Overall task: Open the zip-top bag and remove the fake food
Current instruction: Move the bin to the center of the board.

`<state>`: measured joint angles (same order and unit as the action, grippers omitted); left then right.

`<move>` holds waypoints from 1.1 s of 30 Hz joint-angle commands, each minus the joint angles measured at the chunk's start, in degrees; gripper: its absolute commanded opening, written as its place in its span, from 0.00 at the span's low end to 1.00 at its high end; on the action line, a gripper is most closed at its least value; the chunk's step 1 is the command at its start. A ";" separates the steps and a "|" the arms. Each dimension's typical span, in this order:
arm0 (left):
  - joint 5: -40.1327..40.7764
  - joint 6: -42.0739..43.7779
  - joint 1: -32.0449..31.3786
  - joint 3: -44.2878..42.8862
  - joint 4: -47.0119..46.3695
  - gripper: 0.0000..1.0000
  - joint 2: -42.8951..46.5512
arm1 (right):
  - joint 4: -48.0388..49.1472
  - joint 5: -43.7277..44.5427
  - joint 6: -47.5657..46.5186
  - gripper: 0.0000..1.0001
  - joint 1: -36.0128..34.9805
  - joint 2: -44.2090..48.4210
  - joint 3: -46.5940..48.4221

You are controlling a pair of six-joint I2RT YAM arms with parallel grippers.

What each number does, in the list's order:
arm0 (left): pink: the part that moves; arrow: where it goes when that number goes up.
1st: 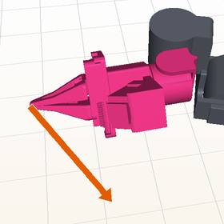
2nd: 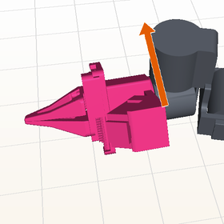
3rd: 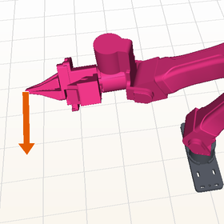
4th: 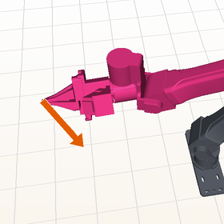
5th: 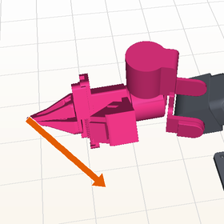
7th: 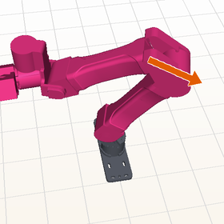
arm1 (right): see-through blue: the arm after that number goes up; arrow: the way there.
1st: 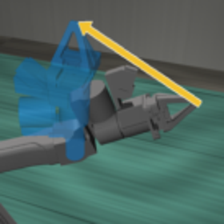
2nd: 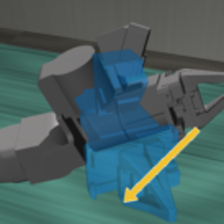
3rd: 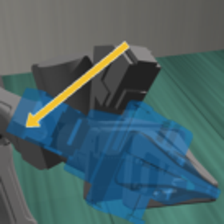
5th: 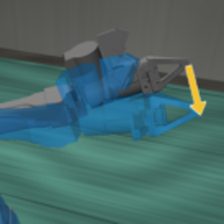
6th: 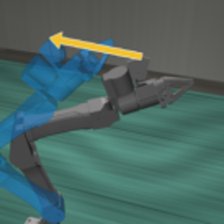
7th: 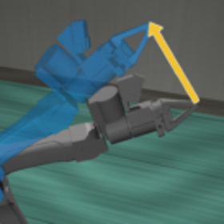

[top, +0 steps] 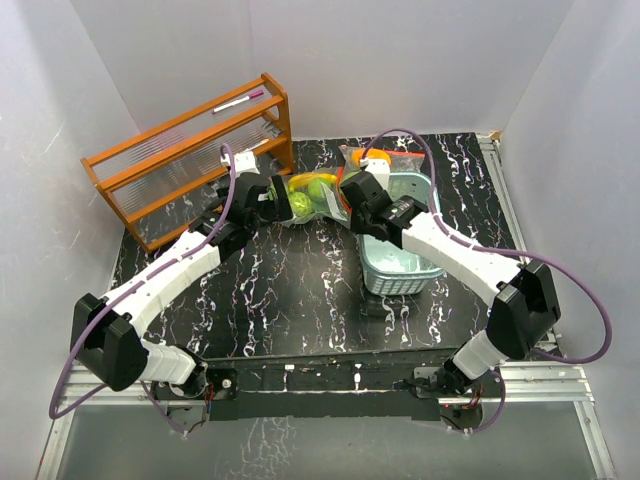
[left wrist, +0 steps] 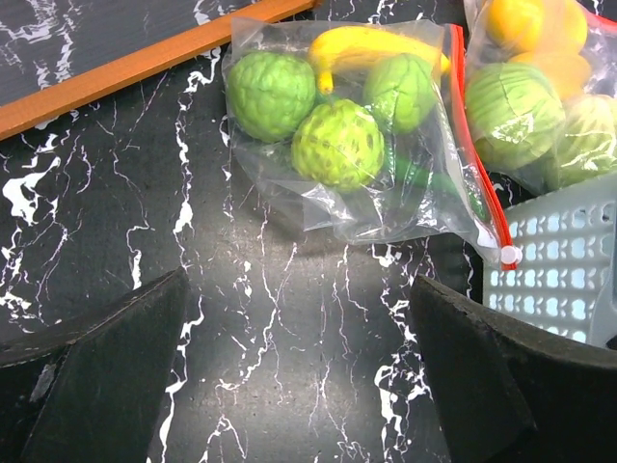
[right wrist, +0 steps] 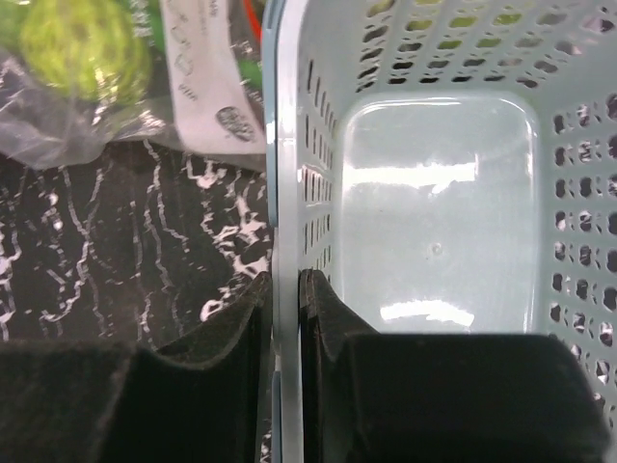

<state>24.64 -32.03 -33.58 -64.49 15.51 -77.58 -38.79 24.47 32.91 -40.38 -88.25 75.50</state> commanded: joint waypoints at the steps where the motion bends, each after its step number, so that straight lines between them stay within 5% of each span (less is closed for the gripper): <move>1: -1.24 1.54 0.31 0.48 -0.79 0.97 0.73 | 2.19 2.01 -3.85 0.13 2.97 3.14 -0.74; 15: -6.17 1.98 0.38 1.47 -3.50 0.97 -0.55 | 7.99 -0.08 -18.76 0.08 21.56 6.56 -5.09; 22: -8.19 2.04 0.48 0.95 -4.44 0.97 -3.89 | 17.43 1.52 -27.67 0.07 25.87 1.95 -4.49; 27: -8.74 1.91 0.60 1.02 -4.58 0.97 -4.24 | 31.44 4.51 -43.72 0.07 26.29 -1.20 -8.52; 33: -8.68 2.73 0.79 0.74 -4.08 0.97 -4.49 | 35.90 -0.18 -46.38 0.08 30.67 -3.67 -8.06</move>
<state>16.47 -30.48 -33.30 -63.59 11.57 -82.63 -12.05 25.21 -7.75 -12.71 -91.70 67.33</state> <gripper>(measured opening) 0.972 0.168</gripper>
